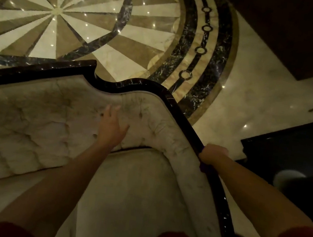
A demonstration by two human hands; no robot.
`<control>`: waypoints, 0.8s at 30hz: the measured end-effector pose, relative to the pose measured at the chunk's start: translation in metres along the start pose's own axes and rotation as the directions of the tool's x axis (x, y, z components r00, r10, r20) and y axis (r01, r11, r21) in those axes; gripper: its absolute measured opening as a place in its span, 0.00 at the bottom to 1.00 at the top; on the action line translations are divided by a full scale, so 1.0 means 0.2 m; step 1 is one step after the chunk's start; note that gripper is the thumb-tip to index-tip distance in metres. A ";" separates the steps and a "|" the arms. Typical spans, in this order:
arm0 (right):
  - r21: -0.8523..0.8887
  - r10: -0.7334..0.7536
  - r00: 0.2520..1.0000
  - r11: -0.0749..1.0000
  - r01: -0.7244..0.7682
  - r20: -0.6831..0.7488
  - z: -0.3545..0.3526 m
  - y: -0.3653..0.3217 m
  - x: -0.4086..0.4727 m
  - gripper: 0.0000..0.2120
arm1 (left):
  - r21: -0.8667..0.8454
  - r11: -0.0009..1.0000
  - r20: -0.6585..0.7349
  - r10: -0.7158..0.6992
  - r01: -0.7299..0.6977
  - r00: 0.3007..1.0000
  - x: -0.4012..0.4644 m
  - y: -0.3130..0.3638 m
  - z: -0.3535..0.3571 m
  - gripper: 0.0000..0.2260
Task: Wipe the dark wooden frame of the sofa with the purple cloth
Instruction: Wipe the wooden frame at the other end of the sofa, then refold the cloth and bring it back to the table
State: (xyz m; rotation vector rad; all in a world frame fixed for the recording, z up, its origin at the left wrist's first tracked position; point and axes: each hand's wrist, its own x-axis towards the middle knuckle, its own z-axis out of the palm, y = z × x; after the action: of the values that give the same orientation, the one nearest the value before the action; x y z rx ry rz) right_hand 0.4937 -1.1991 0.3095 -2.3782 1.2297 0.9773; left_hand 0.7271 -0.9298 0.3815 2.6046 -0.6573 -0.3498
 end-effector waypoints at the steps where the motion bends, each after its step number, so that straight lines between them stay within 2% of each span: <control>1: 0.106 0.005 0.999 0.994 -0.011 0.053 -0.04 0.04 -0.05 0.25 | -0.124 0.989 0.083 -0.069 0.079 0.994 -0.07 0.06 0.02 0.28; 3: 0.320 -0.031 0.996 0.947 0.004 0.079 -0.10 0.10 -0.18 0.29 | -0.377 0.899 0.253 -0.133 0.224 0.958 -0.23 0.16 0.04 0.22; 5: 0.440 -0.124 0.992 0.892 0.105 0.014 -0.16 0.13 -0.34 0.26 | -0.580 0.750 0.362 -0.111 0.317 0.925 -0.42 0.27 0.05 0.19; 6: 0.474 -0.186 0.982 0.862 0.177 -0.027 -0.18 0.13 -0.43 0.23 | -0.630 0.707 0.373 -0.088 0.322 0.924 -0.50 0.31 0.05 0.19; 8: 0.499 -0.315 0.943 0.804 0.324 -0.105 -0.23 0.10 -0.61 0.22 | -0.691 0.675 0.314 -0.043 0.259 0.948 -0.65 0.40 0.03 0.19; 11: 0.362 -0.470 0.849 0.768 0.528 -0.242 -0.26 0.00 -0.88 0.34 | -0.733 0.680 0.031 0.000 0.023 1.000 -0.78 0.48 -0.10 0.20; 13: 0.174 -0.574 0.756 0.748 0.640 -0.314 -0.23 -0.08 -1.03 0.41 | -0.717 0.693 -0.071 0.044 -0.082 0.997 -0.89 0.50 -0.19 0.20; 16: -0.024 -0.719 0.589 0.641 0.767 -0.368 -0.19 -0.17 -1.22 0.44 | -0.696 0.717 0.036 0.101 -0.048 0.994 -1.10 0.49 -0.25 0.18; 18: -0.078 -0.813 0.462 0.518 0.852 -0.355 -0.15 -0.22 -1.32 0.46 | -0.701 0.713 0.060 0.062 -0.002 0.996 -1.25 0.46 -0.23 0.14; 20: -0.091 -0.890 0.341 0.383 0.919 -0.304 -0.11 -0.26 -1.42 0.50 | -0.777 0.621 0.074 -0.076 0.105 0.994 -1.41 0.42 -0.22 0.11; 22: -0.133 -0.949 0.206 0.242 0.961 -0.239 -0.08 -0.31 -1.51 0.52 | -0.866 0.453 0.141 -0.184 0.211 0.973 -1.57 0.38 -0.21 0.13; 24: -0.184 -0.984 0.093 0.121 0.975 -0.154 -0.02 -0.38 -1.60 0.53 | -0.915 0.324 0.158 -0.257 0.239 0.953 -1.75 0.33 -0.19 0.16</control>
State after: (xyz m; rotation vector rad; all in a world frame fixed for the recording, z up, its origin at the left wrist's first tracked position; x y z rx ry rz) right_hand 0.4264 -0.9618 0.5271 -2.5266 -0.5942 0.1709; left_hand 0.4146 -0.7938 0.4932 1.5261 0.0511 -0.5842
